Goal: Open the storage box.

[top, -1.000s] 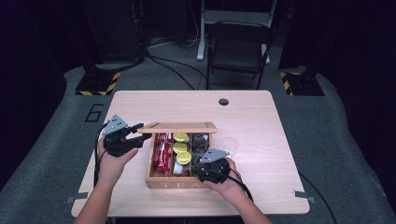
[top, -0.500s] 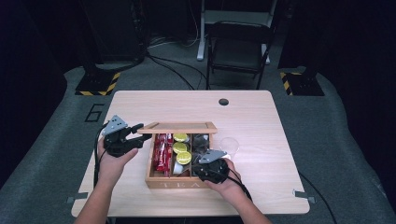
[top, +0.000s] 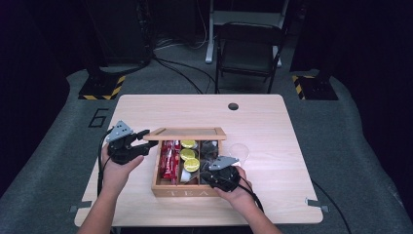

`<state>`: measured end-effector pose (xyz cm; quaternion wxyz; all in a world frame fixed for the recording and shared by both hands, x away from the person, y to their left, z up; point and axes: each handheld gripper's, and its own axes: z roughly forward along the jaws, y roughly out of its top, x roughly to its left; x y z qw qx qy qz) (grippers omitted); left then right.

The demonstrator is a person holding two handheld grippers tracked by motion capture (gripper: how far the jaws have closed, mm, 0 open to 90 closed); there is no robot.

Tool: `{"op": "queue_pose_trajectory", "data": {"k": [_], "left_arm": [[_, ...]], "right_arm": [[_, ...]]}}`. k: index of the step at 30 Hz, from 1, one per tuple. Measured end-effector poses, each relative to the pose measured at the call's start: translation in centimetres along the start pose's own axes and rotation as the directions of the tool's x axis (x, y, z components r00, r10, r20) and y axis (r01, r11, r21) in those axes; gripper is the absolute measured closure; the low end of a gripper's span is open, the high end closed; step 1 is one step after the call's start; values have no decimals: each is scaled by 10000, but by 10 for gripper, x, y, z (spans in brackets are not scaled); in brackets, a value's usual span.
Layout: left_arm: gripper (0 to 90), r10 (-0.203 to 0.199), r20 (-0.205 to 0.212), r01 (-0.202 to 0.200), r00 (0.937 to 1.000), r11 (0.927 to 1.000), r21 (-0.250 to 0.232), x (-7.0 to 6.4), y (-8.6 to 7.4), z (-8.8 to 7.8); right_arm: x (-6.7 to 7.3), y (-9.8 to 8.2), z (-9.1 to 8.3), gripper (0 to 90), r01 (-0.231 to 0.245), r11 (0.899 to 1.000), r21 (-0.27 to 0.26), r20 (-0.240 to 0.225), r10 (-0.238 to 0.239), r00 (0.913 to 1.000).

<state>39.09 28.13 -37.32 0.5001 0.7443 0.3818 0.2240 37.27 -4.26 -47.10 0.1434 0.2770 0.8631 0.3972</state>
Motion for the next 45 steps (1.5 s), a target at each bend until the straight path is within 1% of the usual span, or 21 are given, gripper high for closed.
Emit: {"op": "queue_pose_trajectory", "data": {"k": [2, 4, 5, 6, 8, 12, 14, 15, 17, 18, 19, 20, 21, 23, 24, 25, 30, 32, 34, 40, 45], "left_arm": [[504, 12, 10, -12, 10000, 10000, -1, 0, 0, 0], [504, 12, 40, -12, 10000, 10000, 12, 1, 0, 0], [504, 12, 43, -12, 10000, 10000, 3, 1, 0, 0], [504, 22, 34, -22, 10000, 10000, -18, 0, 0, 0], [504, 15, 30, -15, 10000, 10000, -51, 0, 1, 0], [503, 17, 46, -17, 10000, 10000, -75, 1, 2, -1], [502, 11, 38, -10, 10000, 9999, -115, 1, 2, -1], [503, 18, 34, -17, 10000, 9999, -119, 1, 2, -1], [503, 23, 59, -22, 10000, 10000, -96, 1, 3, -1], [503, 25, 58, -25, 10000, 9999, -100, 1, 3, -1], [503, 34, 59, -33, 10000, 9999, -105, 1, 3, -2], [502, 45, 38, -44, 10000, 9999, -153, 1, 3, -1], [502, 72, 36, -72, 10000, 9999, -141, 1, 3, -2], [502, 74, 44, -73, 10000, 9999, -144, 1, 3, -1], [502, 64, 61, -63, 10000, 9999, -147, 1, 3, -2], [502, 56, 82, -54, 10000, 9999, -146, 1, 4, -2], [502, 56, 100, -54, 9999, 9999, -153, 2, 4, -2], [502, 68, 93, -66, 9999, 9999, -147, 2, 4, -2], [502, 69, 90, -67, 9999, 9999, -146, 1, 4, -2], [502, 64, 88, -63, 9999, 9998, -162, 2, 4, -1], [503, 75, 72, -73, 9999, 9999, -156, 1, 4, -1]], "right_arm": [[-1, 0, -2, 740, -91, 9998, -163, -71, 90, 9999], [-3, 1, -4, 739, -168, 9994, -313, -163, 163, 9997], [-3, 1, -4, 739, -401, 9986, -348, -223, 393, 9990], [-3, 1, -5, 740, -417, 9986, -339, -282, 407, 9988], [-3, 2, -5, 741, -408, 9988, -258, -178, 404, 9990], [-3, 4, -9, 742, -290, 9989, -368, -255, 280, 9993], [-1, 7, -11, 743, -332, 9985, -434, -156, 326, 9993], [-1, 8, -13, 742, -247, 9984, -510, -151, 240, 9996], [-1, 11, -17, 742, -370, 9974, -622, -175, 360, 9992], [-2, 12, -19, 742, -325, 9975, -631, -177, 314, 9993], [-2, 14, -21, 742, -460, 9966, -678, -184, 448, 9988], [-4, 15, -23, 742, -377, 9969, -690, -192, 365, 9992], [-4, 17, -24, 743, -481, 9963, -714, -222, 466, 9987], [-6, 19, -26, 742, -464, 9960, -767, -256, 445, 9987], [-5, 20, -27, 743, -631, 9952, -750, -251, 614, 9978], [-6, 21, -28, 742, -521, 9957, -765, -273, 501, 9984], [-5, 27, -37, 742, -419, 9950, -904, -224, 400, 9989], [-5, 28, -42, 743, -567, 9937, -962, -277, 543, 9981], [-7, 29, -46, 743, -552, 9932, -1020, -323, 522, 9981], [-14, 30, -56, 743, -717, 9925, -993, -187, 701, 9974], [-20, 31, -63, 743, -811, 9902, -1141, -52, 810, 9967]]}}
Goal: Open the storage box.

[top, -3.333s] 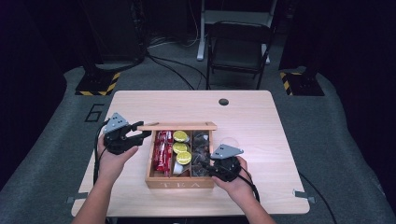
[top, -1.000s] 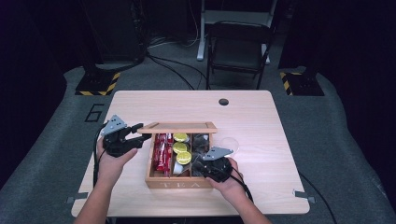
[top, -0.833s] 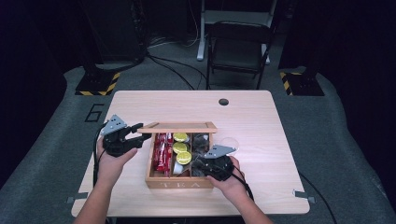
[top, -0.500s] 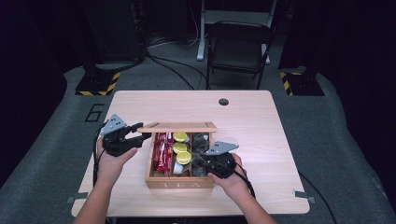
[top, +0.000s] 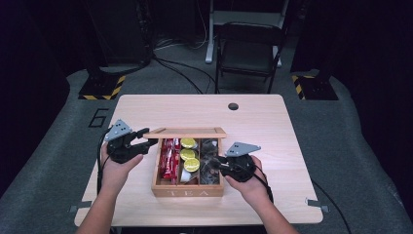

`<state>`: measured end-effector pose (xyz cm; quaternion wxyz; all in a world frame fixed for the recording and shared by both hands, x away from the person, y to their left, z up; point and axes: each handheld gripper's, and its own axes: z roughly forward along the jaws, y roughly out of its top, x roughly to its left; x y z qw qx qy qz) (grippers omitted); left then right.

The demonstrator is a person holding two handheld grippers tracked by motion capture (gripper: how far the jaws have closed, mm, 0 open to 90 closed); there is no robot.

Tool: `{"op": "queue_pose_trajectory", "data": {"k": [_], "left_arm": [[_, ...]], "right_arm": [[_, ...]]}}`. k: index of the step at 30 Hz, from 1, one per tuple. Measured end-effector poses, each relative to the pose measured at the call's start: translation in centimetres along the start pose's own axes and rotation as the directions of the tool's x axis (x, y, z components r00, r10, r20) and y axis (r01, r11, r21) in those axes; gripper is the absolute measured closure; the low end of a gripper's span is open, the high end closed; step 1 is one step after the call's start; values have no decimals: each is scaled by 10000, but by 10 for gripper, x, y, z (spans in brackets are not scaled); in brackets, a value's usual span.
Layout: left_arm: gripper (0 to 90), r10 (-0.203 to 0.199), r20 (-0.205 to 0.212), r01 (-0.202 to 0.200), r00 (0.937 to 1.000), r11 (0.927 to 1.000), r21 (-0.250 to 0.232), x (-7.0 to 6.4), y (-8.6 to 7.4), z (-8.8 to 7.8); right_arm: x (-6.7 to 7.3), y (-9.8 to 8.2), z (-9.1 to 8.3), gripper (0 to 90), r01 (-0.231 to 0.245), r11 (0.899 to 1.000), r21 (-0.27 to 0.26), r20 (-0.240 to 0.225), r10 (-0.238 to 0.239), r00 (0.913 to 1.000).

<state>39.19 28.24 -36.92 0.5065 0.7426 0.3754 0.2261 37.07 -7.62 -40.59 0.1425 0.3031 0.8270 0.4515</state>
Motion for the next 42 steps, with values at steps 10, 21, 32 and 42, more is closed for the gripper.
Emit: {"op": "queue_pose_trajectory", "data": {"k": [10, 21, 32, 42], "left_arm": [[504, 36, -22, -36, 10000, 10000, 40, 0, 0, 0], [504, 36, -33, -36, 10000, 10000, 33, -1, 0, 0], [504, 30, -38, -30, 10000, 10000, 25, -1, 0, 0], [503, 41, -24, -41, 10000, 10000, 28, -1, 0, 0]], "right_arm": [[-12, 5, -13, 743, -48, 10000, -61, 332, 50, 9994], [-31, 8, -22, 743, -252, 9996, -82, 900, 259, 9956], [-53, 6, -26, 742, -521, 9986, 45, 1459, 509, 9880], [-64, -2, -20, 742, -640, 9973, 357, 1827, 565, 9816]]}}
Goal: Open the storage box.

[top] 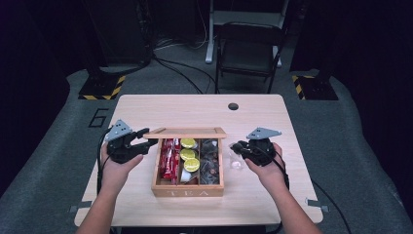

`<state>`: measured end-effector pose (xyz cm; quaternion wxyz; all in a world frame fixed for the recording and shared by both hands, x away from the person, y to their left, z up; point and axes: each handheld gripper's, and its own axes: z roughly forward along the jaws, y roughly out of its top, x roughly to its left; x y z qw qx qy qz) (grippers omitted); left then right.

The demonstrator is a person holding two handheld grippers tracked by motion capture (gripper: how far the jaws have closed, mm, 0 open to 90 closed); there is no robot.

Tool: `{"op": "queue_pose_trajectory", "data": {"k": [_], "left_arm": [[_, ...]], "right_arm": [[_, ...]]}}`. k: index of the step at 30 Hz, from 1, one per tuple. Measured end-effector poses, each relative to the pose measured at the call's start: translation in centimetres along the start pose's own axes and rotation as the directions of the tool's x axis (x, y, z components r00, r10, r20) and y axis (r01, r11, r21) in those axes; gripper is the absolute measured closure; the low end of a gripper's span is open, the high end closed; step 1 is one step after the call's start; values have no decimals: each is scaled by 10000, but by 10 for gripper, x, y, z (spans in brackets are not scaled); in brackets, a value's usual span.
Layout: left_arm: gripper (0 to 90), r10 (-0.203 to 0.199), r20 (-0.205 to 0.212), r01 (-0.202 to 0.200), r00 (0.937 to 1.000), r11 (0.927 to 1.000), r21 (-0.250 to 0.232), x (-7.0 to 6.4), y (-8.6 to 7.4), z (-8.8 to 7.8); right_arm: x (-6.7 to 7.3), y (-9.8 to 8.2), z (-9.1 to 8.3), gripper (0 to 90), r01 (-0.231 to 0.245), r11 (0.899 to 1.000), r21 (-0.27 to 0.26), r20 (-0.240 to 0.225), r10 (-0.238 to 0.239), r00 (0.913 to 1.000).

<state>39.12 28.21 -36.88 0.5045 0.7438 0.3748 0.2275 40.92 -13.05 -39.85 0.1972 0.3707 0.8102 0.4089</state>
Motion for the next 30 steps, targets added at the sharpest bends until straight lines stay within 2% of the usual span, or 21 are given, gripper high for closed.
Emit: {"op": "queue_pose_trajectory", "data": {"k": [14, 25, 27, 30], "left_arm": [[503, -4, 3, 4, 10000, 10000, 14, 0, 0, 0], [501, -12, -25, 11, 10000, 10000, -33, -1, 0, 0], [501, -12, -28, 12, 10000, 10000, -32, -1, 0, 0], [501, -18, -36, 18, 10000, 10000, -27, -1, 0, 0]], "right_arm": [[-8, -13, 10, 742, -177, 9988, 450, 188, 169, 9997], [-9, -15, 17, 740, -167, 9985, 513, 314, 151, 9994], [-9, -16, 18, 732, -87, 9983, 572, 349, 67, 9994], [-9, -17, 20, 690, -230, 9984, 522, 436, 208, 9988]]}}
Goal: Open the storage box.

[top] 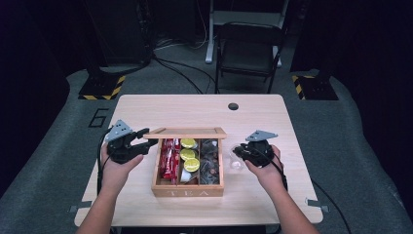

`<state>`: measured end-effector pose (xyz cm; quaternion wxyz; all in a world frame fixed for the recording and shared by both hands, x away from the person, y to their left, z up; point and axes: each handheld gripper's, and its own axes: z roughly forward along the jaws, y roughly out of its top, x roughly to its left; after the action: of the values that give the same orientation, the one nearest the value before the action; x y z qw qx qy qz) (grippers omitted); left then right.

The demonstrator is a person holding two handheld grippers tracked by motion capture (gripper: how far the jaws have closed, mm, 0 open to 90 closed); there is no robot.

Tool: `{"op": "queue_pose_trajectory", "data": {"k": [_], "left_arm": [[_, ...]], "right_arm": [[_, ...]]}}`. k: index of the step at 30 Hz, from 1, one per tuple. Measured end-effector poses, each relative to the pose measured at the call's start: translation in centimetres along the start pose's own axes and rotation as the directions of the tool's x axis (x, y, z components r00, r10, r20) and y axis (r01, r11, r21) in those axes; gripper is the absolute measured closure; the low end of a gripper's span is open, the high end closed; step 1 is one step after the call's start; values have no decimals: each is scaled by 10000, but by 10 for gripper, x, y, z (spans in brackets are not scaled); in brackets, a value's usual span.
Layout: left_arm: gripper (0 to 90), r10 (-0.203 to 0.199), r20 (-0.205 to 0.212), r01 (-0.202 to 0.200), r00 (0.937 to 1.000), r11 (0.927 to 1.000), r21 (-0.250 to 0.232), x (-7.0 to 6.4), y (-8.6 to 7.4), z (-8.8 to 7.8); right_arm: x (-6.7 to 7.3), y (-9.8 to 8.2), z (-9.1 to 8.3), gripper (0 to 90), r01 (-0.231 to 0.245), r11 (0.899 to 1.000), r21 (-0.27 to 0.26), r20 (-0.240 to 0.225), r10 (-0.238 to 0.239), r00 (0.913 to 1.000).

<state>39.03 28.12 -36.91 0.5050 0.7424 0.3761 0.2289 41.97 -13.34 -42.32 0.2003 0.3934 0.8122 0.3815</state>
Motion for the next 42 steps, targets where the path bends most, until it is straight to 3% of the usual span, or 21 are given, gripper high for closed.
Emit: {"op": "queue_pose_trajectory", "data": {"k": [12, 17, 28, 42], "left_arm": [[490, 99, 26, -100, 9999, 9999, 53, -2, -1, -2], [497, 120, 5, -120, 9999, 9998, 154, -3, -1, -4], [502, 79, -66, -78, 9999, 9999, 123, -5, -2, -5], [502, 5, -154, -2, 9999, 9998, 199, -6, 3, -6]], "right_arm": [[4, 6, -10, 608, 94, 9989, -460, -126, -100, 9999], [15, 17, -20, 582, 153, 9953, -961, -428, -195, 9989], [39, 37, -38, 540, 756, 9809, -1793, -920, -932, 9914], [51, 53, -46, 528, 1129, 9739, -1967, -915, -1329, 9869]]}}
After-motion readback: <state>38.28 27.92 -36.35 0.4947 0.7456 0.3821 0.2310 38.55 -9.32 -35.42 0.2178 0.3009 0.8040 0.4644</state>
